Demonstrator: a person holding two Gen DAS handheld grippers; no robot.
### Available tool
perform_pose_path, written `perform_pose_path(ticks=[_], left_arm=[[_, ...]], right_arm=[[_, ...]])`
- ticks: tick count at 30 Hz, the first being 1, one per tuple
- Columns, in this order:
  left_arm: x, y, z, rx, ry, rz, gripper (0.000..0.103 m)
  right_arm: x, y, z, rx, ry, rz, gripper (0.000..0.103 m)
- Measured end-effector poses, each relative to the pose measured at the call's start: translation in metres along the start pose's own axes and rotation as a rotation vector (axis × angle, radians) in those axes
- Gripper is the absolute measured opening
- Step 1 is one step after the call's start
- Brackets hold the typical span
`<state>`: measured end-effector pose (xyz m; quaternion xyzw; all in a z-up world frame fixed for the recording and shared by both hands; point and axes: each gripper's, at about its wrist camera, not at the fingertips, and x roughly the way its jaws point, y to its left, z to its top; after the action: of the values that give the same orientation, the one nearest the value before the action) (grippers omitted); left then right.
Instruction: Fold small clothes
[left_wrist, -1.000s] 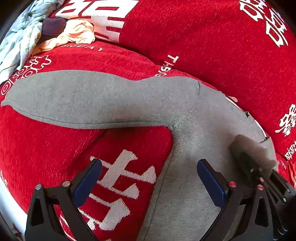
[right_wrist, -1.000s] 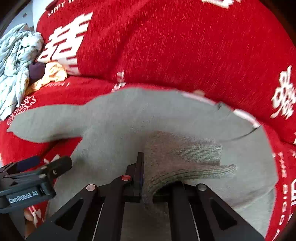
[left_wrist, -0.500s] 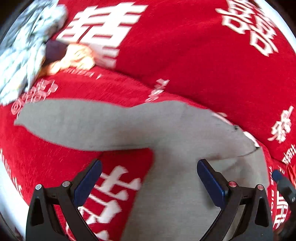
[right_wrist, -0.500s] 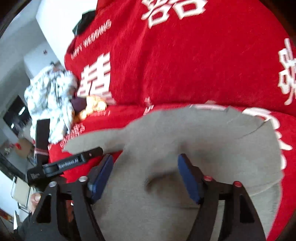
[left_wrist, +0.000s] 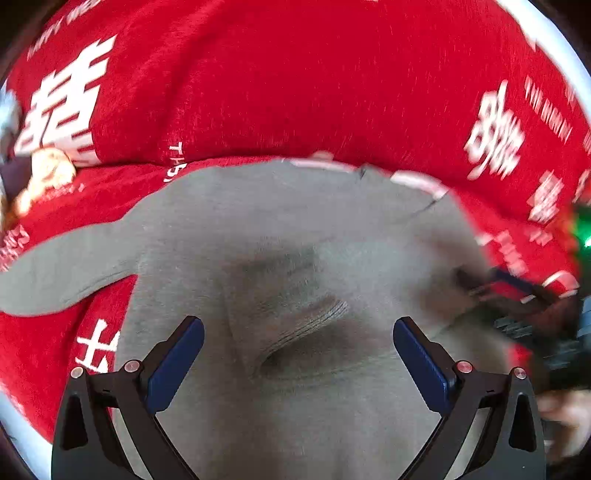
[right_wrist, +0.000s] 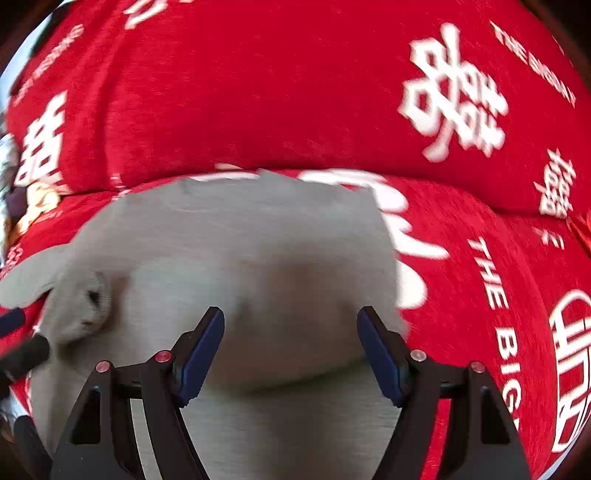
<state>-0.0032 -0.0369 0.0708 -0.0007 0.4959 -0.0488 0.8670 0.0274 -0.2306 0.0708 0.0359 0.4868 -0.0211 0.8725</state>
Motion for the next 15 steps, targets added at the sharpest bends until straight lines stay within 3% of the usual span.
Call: perform_pose_path(ticks=[3,4,6,10,13,15], left_arm=[[0.037,0.013,-0.002,-0.039,0.088,0.274,0.103],[0.043,0.030,-0.002,-0.100,0.118,0.307,0.103],[0.038,0.070,-0.006,-0.282,0.136,0.223,0.103],[0.012,0.107,-0.015,-0.461,0.093,0.300,0.103],[0.002,0.095,-0.010,-0.461,0.064,0.299,0.103],[0.001,0.071,-0.001,-0.392,0.056,0.263,0.103]], right_arm=[[-0.008,-0.021,-0.001,0.022,-0.018,0.032,0.077],[-0.013,-0.027,0.001,0.021,-0.033,0.048,0.077],[-0.020,-0.041,0.006,0.026,-0.069,0.082,0.078],[-0.019,-0.053,0.019,0.039,-0.094,0.172,0.078],[0.000,-0.038,0.030,-0.039,-0.070,0.276,0.078],[0.023,-0.026,0.037,-0.117,-0.029,0.268,0.078]])
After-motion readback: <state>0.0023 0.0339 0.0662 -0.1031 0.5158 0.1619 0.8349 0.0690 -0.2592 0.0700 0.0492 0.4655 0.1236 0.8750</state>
